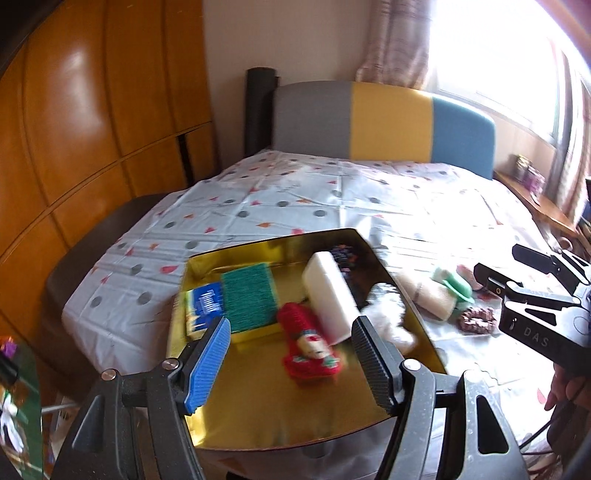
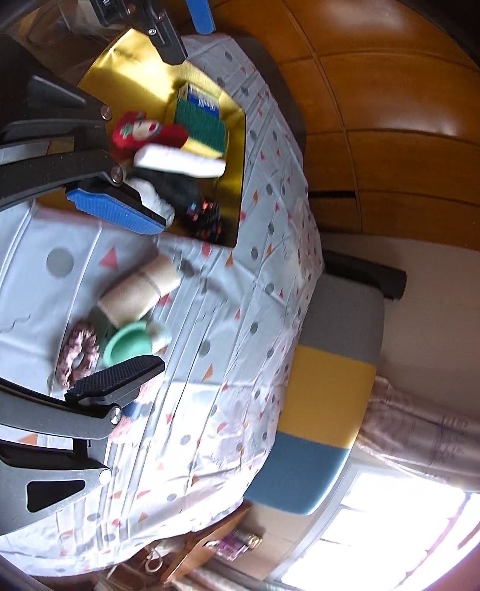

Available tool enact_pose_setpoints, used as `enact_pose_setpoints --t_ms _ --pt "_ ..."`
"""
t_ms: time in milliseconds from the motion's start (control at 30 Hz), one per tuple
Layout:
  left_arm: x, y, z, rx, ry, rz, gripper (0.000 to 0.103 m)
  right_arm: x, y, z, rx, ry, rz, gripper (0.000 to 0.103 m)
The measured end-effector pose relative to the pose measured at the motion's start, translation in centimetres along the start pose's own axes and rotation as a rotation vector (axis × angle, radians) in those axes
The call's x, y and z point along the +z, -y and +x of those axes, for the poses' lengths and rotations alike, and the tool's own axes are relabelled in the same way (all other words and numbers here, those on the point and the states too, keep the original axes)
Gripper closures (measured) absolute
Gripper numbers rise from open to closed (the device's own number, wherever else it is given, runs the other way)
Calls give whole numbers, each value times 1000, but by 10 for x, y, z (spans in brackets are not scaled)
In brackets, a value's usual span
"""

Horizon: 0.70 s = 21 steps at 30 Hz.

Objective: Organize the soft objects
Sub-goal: 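Move both tools back from the tray toward the remaining soft items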

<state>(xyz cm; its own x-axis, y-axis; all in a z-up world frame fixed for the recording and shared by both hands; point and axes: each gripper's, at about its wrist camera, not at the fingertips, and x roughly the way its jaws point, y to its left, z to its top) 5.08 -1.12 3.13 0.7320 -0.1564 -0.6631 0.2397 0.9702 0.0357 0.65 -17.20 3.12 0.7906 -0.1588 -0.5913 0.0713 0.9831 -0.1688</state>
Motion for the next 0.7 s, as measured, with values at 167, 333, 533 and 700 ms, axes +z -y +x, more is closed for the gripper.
enact_pose_setpoints --t_ms 167,333,533,700 --pt "7 29 10 -45 -13 63 34 -11 33 3 -59 -27 22 31" --pt "13 56 18 -105 -30 118 34 -27 71 8 -116 -71 35 30" --pt "27 88 33 -197 -87 146 34 -51 133 16 -174 -137 173 30" --pt "40 119 51 -291 -154 137 34 -58 170 16 -192 -136 288 30"
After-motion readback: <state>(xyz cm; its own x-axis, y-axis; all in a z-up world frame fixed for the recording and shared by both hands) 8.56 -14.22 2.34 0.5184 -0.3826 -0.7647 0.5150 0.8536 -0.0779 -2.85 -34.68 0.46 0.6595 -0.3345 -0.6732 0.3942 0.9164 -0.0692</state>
